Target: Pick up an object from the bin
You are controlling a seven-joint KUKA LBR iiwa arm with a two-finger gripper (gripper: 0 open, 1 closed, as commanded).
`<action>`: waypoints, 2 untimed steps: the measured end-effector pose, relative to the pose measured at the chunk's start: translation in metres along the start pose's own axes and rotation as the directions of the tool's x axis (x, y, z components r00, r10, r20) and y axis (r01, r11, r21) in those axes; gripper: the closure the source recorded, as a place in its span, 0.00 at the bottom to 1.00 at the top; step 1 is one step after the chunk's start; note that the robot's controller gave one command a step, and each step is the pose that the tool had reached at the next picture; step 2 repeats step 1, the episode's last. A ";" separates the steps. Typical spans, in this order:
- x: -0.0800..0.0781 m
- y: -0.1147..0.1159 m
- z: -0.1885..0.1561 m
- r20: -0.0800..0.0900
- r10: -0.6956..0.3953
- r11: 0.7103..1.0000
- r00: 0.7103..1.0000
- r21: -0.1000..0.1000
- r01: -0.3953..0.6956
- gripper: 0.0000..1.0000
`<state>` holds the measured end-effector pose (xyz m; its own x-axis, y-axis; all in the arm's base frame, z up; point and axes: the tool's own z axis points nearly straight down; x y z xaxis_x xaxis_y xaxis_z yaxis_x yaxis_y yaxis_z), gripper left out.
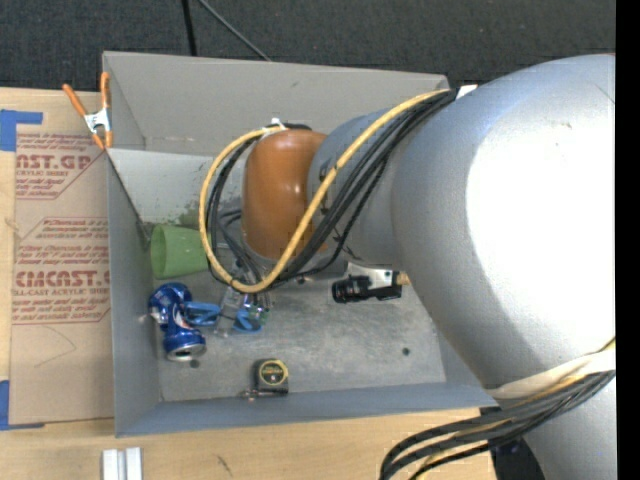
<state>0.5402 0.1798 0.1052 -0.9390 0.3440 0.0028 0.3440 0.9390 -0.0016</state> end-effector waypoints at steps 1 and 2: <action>0.016 0.012 -0.151 0.009 0.023 1.000 1.000 -0.008 -0.023 1.00; 0.016 0.012 -0.151 0.009 0.023 1.000 1.000 -0.008 -0.023 1.00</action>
Offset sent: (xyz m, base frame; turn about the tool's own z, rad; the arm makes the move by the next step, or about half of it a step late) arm -0.0113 0.0149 0.1466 0.0258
